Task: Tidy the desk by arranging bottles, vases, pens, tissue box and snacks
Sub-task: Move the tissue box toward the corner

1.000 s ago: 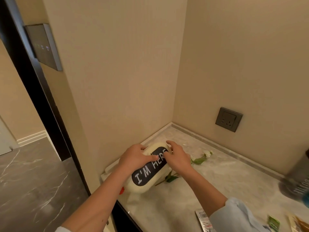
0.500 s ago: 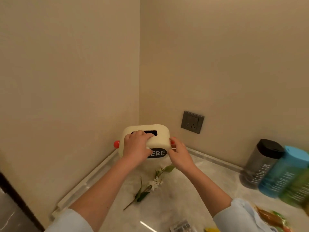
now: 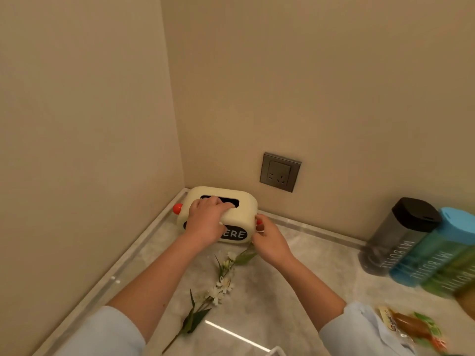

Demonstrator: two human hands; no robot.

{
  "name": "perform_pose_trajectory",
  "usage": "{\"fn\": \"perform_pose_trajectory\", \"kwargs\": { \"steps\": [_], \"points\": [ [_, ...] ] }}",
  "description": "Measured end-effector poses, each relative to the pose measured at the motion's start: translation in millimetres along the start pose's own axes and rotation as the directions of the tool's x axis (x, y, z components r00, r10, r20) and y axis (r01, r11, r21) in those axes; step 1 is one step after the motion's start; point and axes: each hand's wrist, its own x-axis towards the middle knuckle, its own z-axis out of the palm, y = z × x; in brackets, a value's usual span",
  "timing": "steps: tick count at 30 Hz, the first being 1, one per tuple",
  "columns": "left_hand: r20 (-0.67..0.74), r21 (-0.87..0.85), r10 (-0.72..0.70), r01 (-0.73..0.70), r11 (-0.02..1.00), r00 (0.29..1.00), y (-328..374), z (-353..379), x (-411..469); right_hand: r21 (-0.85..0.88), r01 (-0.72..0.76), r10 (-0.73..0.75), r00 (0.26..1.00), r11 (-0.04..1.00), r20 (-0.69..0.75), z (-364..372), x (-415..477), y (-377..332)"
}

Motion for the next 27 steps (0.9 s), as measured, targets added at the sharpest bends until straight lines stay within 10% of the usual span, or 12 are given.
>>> {"fn": "perform_pose_trajectory", "kwargs": {
  "steps": [27],
  "points": [
    [0.060,-0.527,0.378,-0.292,0.798,0.924,218.6,45.1,-77.0,0.073,-0.147,0.164,0.861,0.986,-0.481,-153.9,-165.1,107.0]
  ]
}}
